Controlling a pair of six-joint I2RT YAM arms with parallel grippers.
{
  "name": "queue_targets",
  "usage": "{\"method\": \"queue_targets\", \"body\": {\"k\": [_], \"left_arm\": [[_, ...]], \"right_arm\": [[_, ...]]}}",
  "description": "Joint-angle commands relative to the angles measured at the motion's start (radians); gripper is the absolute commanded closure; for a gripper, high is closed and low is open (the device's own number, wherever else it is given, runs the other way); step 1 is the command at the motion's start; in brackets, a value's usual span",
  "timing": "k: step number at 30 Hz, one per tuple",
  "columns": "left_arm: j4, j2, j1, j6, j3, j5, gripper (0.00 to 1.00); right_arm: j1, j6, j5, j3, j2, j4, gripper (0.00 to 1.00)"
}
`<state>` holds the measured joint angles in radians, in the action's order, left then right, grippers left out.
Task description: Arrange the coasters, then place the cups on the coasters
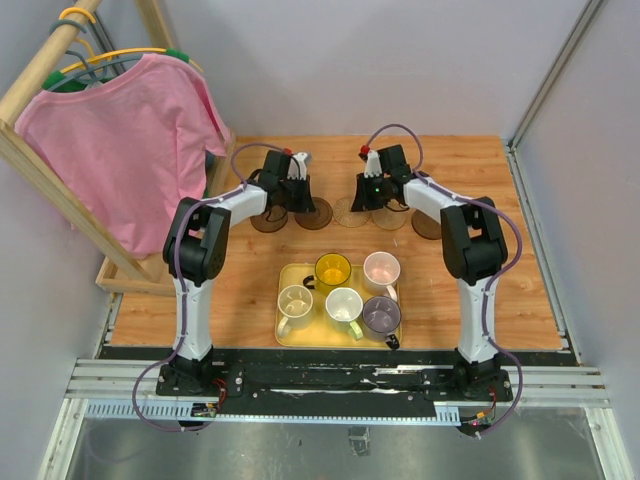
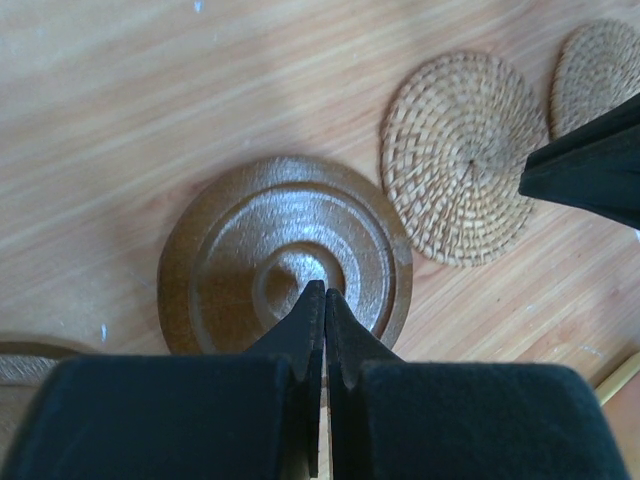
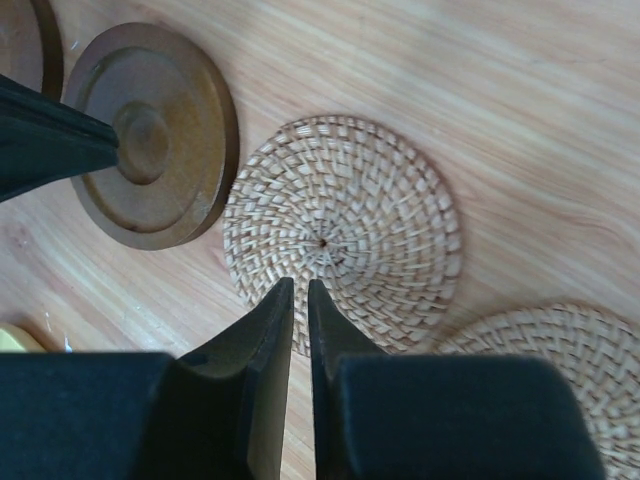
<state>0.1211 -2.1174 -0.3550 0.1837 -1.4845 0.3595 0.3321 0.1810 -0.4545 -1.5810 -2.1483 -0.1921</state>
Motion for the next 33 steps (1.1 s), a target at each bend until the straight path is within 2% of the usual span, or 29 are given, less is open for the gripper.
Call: {"method": "queue_targets", "body": {"k": [1, 20, 33], "left_arm": [[0.019, -0.004, -0.002, -0.012, 0.041, -0.001, 0.99], [0.052, 0.019, -0.011, -0.025, 0.098, -0.053, 1.00], [0.045, 0.003, -0.011, -0.024, 0.065, -0.049, 1.00]], "right_arm": [[0.022, -0.022, -0.035, -0.020, -0.016, -0.008, 0.87], [0.027, -0.034, 0.056, 0.094, -0.005, -0.034, 0.87], [0.027, -0.034, 0.094, 0.138, 0.050, -0.044, 0.87]]}}
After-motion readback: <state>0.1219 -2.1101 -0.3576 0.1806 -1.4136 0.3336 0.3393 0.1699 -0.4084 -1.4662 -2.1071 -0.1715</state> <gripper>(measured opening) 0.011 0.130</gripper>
